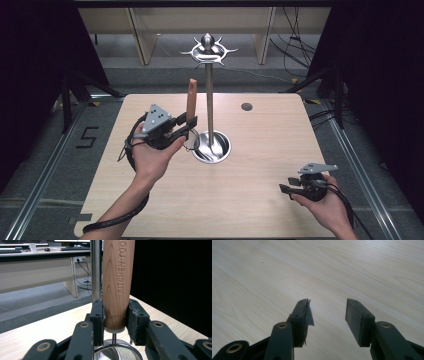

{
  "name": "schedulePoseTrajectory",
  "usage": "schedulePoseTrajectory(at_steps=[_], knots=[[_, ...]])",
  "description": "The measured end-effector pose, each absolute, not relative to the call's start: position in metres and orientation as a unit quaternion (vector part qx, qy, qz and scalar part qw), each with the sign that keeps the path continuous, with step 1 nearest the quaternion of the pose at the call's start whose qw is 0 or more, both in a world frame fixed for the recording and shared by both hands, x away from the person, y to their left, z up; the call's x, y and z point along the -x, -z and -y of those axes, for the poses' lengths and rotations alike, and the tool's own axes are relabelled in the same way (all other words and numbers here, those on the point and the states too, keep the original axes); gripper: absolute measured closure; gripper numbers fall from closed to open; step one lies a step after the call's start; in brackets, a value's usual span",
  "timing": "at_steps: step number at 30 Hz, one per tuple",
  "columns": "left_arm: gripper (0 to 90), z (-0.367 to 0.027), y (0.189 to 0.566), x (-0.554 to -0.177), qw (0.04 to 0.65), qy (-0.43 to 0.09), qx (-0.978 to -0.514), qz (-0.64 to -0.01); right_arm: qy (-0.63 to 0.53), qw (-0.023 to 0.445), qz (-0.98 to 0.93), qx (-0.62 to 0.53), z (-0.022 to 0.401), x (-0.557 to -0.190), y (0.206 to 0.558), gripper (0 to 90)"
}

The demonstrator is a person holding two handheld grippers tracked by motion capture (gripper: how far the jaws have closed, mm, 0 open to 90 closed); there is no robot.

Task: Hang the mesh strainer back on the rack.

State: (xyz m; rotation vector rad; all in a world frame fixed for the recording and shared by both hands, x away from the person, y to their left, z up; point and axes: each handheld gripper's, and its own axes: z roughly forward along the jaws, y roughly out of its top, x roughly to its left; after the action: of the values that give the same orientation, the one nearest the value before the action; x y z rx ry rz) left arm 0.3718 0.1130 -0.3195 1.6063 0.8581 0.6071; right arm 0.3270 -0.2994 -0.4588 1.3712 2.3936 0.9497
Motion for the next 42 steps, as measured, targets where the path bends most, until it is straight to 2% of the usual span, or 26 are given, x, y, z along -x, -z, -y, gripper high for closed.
schedulePoseTrajectory(at_steps=[21, 23, 29, 32, 35, 42], knots=[[68.4, -0.113, 0.301, -0.379, 0.576, -0.279, -0.675, -0.367, -0.327, 0.121, -0.815, -0.464, 0.3, -0.328, 0.459, 54.3], [68.4, -0.113, 0.301, -0.381, 0.576, -0.28, -0.674, -0.369, -0.324, 0.105, -0.81, -0.477, 0.299, -0.327, 0.458, 54.3], [68.4, -0.11, 0.3, -0.384, 0.572, -0.281, -0.679, -0.366, -0.324, 0.106, -0.81, -0.477, 0.298, -0.327, 0.458, 54.4], [68.4, -0.109, 0.299, -0.384, 0.572, -0.283, -0.678, -0.366, -0.329, 0.123, -0.815, -0.46, 0.3, -0.328, 0.461, 54.3], [68.4, -0.109, 0.298, -0.386, 0.571, -0.284, -0.677, -0.367, -0.324, 0.109, -0.812, -0.472, 0.299, -0.327, 0.458, 54.3], [68.4, -0.109, 0.295, -0.389, 0.57, -0.287, -0.677, -0.368, -0.324, 0.111, -0.812, -0.472, 0.3, -0.327, 0.458, 54.3]])
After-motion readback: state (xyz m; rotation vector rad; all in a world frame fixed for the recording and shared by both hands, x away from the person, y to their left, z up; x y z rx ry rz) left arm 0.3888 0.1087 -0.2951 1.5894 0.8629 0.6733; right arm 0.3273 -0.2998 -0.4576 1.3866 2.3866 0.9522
